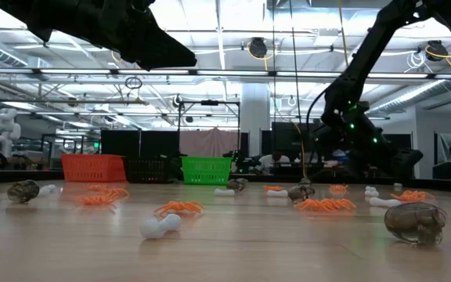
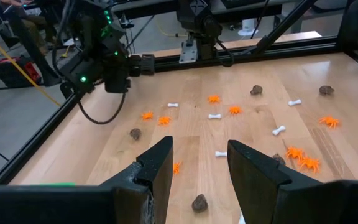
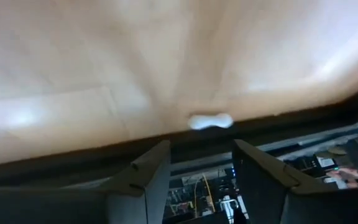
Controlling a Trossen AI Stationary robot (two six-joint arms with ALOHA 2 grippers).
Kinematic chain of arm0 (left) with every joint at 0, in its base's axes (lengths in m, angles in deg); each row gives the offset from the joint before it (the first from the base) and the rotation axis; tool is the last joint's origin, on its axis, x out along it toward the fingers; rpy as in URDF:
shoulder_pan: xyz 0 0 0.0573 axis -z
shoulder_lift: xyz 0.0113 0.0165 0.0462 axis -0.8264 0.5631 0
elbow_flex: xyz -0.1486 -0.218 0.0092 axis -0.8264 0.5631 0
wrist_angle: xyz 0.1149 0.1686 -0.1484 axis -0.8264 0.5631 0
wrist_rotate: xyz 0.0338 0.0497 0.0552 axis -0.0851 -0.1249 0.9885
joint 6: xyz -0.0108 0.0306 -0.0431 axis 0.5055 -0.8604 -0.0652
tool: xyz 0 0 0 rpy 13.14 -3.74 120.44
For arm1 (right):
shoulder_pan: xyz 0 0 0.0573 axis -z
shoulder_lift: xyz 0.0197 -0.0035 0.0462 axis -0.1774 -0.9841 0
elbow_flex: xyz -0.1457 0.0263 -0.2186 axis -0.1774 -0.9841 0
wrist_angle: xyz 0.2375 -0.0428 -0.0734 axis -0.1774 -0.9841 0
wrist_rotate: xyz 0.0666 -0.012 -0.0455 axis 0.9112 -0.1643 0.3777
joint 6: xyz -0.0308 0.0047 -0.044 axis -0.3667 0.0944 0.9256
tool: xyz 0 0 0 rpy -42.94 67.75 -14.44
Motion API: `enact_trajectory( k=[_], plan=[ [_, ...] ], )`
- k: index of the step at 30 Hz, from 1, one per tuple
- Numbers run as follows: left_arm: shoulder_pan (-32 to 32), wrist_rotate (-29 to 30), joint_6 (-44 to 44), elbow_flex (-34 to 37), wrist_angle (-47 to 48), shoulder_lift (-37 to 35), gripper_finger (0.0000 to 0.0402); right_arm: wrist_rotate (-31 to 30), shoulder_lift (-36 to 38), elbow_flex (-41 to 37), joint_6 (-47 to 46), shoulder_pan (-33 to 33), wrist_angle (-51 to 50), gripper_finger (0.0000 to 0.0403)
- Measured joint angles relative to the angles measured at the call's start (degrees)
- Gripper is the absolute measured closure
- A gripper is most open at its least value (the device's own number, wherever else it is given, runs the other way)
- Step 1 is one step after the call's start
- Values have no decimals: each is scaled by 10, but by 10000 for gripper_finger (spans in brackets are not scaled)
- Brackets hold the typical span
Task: Sort Halloween decoration
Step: Put the white bone toy into the green bin
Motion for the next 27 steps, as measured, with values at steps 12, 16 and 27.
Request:
enact_trajectory(
  k=[12, 16, 27],
  plan=[
    [0, 1, 0, 0, 0, 0, 249, 43, 17, 40, 72, 0, -11, 246],
    [0, 1, 0, 0, 0, 0, 249, 83, 17, 40, 115, 6, -10, 246],
    [0, 1, 0, 0, 0, 0, 249, 122, 17, 40, 48, 34, -23, 245]
  ],
)
